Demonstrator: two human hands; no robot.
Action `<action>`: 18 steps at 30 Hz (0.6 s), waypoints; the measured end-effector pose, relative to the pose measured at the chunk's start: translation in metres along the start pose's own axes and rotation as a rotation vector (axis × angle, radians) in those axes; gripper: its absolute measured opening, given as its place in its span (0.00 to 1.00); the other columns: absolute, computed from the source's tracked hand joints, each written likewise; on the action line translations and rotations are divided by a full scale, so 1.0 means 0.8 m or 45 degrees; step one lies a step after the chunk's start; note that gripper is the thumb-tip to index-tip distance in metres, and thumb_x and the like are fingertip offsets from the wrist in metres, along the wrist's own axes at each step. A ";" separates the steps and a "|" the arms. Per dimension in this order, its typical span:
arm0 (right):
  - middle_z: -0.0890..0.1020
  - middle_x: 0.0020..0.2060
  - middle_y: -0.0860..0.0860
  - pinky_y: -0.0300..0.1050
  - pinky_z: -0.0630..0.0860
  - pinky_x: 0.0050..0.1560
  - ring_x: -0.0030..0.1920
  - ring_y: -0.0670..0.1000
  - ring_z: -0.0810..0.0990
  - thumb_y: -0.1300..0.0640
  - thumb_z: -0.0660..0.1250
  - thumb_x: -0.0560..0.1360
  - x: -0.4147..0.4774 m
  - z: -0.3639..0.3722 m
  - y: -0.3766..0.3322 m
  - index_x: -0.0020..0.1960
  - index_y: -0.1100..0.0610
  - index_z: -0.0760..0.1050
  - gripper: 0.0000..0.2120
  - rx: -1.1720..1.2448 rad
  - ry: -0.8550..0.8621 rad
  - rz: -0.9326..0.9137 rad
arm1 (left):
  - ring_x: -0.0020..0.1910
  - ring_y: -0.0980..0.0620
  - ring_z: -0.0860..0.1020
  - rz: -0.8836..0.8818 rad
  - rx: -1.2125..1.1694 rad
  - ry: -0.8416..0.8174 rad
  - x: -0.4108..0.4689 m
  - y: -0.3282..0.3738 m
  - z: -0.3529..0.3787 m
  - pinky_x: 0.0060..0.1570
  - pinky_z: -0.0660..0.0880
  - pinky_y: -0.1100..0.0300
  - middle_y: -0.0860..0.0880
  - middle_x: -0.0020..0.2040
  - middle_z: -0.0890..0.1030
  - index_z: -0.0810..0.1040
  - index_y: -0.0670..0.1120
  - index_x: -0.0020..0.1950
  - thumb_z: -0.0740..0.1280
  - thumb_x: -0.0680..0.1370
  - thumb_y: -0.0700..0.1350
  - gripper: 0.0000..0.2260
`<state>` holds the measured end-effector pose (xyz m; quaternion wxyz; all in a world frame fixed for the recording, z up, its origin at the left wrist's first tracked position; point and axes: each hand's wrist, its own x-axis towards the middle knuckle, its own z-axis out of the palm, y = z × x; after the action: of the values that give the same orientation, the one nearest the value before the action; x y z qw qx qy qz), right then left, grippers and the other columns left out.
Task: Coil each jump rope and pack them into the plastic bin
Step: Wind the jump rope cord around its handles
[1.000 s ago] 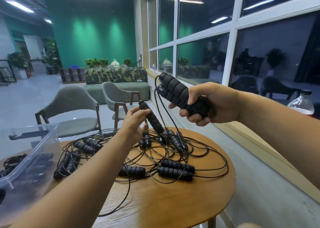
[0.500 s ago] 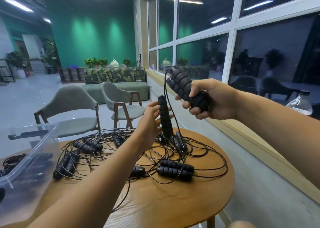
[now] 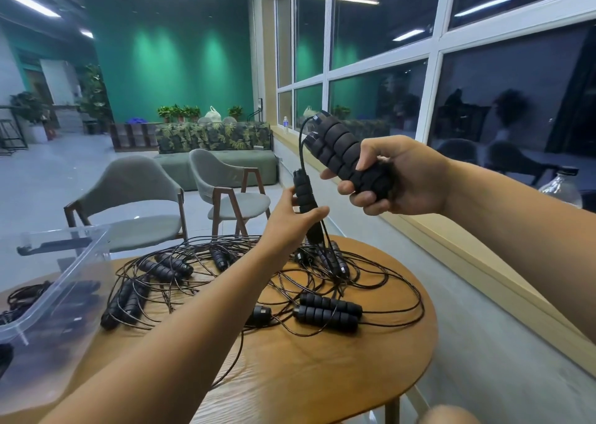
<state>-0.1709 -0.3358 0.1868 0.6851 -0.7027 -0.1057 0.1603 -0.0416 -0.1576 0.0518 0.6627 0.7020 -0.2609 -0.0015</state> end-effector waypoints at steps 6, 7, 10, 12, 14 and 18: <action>0.75 0.43 0.56 0.39 0.68 0.30 0.36 0.51 0.70 0.57 0.59 0.79 0.001 -0.005 -0.002 0.70 0.62 0.72 0.21 -0.010 0.150 -0.007 | 0.62 0.49 0.83 -0.079 -0.253 -0.170 -0.003 0.002 -0.019 0.62 0.80 0.45 0.46 0.64 0.83 0.74 0.50 0.73 0.73 0.81 0.49 0.21; 0.75 0.43 0.56 0.39 0.68 0.30 0.36 0.51 0.70 0.57 0.59 0.79 0.001 -0.006 -0.001 0.69 0.62 0.72 0.21 -0.009 0.168 -0.005 | 0.63 0.50 0.83 -0.091 -0.290 -0.186 -0.006 0.002 -0.023 0.62 0.80 0.46 0.46 0.65 0.83 0.74 0.50 0.73 0.73 0.80 0.50 0.23; 0.74 0.43 0.56 0.40 0.68 0.30 0.36 0.51 0.70 0.57 0.59 0.78 0.000 -0.008 0.003 0.69 0.62 0.72 0.21 -0.020 0.187 -0.008 | 0.62 0.49 0.83 -0.117 -0.339 -0.164 -0.009 -0.004 -0.029 0.61 0.80 0.44 0.46 0.64 0.83 0.75 0.49 0.73 0.72 0.80 0.51 0.22; 0.74 0.44 0.57 0.40 0.67 0.30 0.36 0.51 0.69 0.57 0.59 0.78 0.000 -0.008 0.005 0.68 0.62 0.72 0.20 -0.026 0.185 -0.016 | 0.60 0.48 0.85 -0.122 -0.342 -0.081 -0.007 -0.008 -0.029 0.61 0.81 0.42 0.44 0.63 0.84 0.74 0.47 0.73 0.73 0.80 0.49 0.22; 0.74 0.43 0.56 0.40 0.67 0.30 0.36 0.51 0.69 0.57 0.59 0.78 0.000 -0.007 0.005 0.68 0.62 0.72 0.20 -0.023 0.189 -0.031 | 0.57 0.48 0.86 -0.116 -0.336 0.026 -0.005 -0.010 -0.030 0.58 0.82 0.43 0.43 0.62 0.84 0.74 0.47 0.71 0.75 0.79 0.49 0.23; 0.74 0.42 0.55 0.39 0.67 0.29 0.35 0.51 0.69 0.58 0.59 0.78 -0.002 -0.008 -0.001 0.68 0.62 0.73 0.20 0.007 0.224 -0.059 | 0.57 0.44 0.85 -0.149 -0.335 0.187 0.000 -0.011 -0.034 0.47 0.82 0.54 0.42 0.60 0.82 0.74 0.46 0.65 0.77 0.76 0.52 0.23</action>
<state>-0.1701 -0.3423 0.1878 0.6972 -0.7095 -0.0610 0.0825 -0.0291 -0.1326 0.0465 0.7650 0.6213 -0.1681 -0.0229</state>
